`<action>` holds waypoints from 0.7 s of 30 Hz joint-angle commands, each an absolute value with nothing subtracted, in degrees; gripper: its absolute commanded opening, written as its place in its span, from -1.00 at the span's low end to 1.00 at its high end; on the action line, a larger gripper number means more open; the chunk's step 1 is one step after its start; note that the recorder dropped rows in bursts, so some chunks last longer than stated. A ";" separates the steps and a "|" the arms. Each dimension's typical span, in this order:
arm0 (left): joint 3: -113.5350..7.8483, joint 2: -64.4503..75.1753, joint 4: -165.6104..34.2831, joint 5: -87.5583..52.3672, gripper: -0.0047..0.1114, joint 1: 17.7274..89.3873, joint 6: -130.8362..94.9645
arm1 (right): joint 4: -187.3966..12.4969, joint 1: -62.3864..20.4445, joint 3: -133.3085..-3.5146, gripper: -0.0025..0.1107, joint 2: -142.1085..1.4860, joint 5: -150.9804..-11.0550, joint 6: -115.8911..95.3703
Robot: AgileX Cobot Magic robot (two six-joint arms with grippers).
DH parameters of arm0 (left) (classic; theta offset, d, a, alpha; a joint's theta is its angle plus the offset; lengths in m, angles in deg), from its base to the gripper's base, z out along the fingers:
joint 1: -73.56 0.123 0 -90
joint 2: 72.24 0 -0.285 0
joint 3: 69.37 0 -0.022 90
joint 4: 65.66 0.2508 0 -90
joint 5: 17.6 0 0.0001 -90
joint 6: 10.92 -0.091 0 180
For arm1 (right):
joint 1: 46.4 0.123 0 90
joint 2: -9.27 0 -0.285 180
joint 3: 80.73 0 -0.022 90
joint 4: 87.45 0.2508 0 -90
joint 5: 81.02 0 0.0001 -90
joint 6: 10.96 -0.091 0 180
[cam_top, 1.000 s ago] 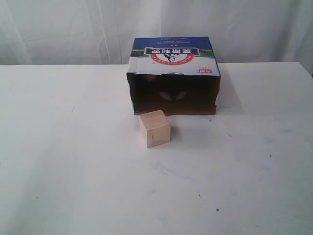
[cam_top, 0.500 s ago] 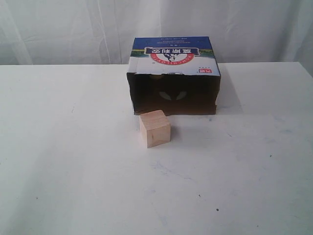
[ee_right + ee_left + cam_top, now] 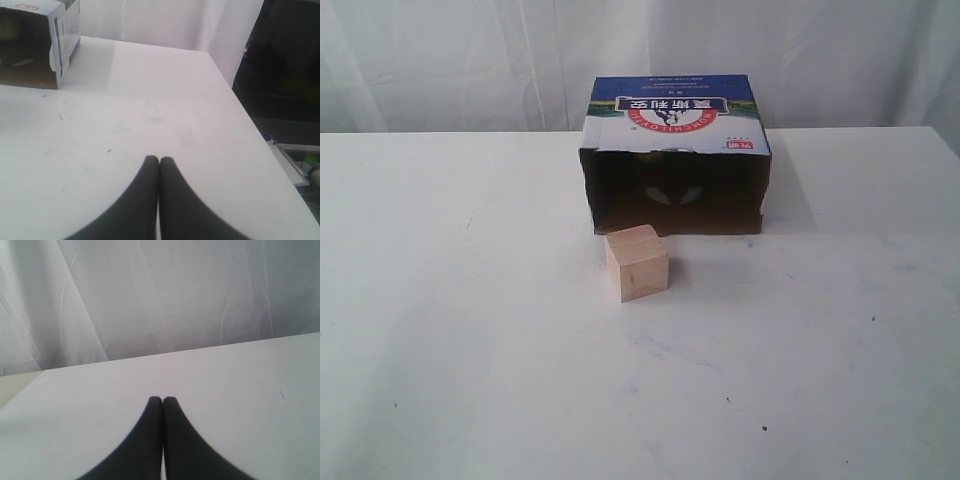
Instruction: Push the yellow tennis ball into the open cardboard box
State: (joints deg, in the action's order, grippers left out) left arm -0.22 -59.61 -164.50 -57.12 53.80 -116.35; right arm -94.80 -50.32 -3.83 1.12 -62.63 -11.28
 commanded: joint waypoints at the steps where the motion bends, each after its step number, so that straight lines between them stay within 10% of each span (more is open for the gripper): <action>1: -0.19 -59.07 -153.09 -48.92 -0.92 54.13 -112.69 | -94.72 -50.61 -3.51 -0.96 1.49 -63.09 -11.33; 12: 7.85 -52.52 -80.65 -25.35 -0.92 70.38 -24.61 | -94.72 -50.61 -3.51 -0.96 1.49 -63.09 -11.33; 21: 7.85 -60.68 -64.83 -3.85 -0.92 75.55 -10.92 | -94.72 -50.61 -3.51 -0.96 1.49 -63.09 -11.33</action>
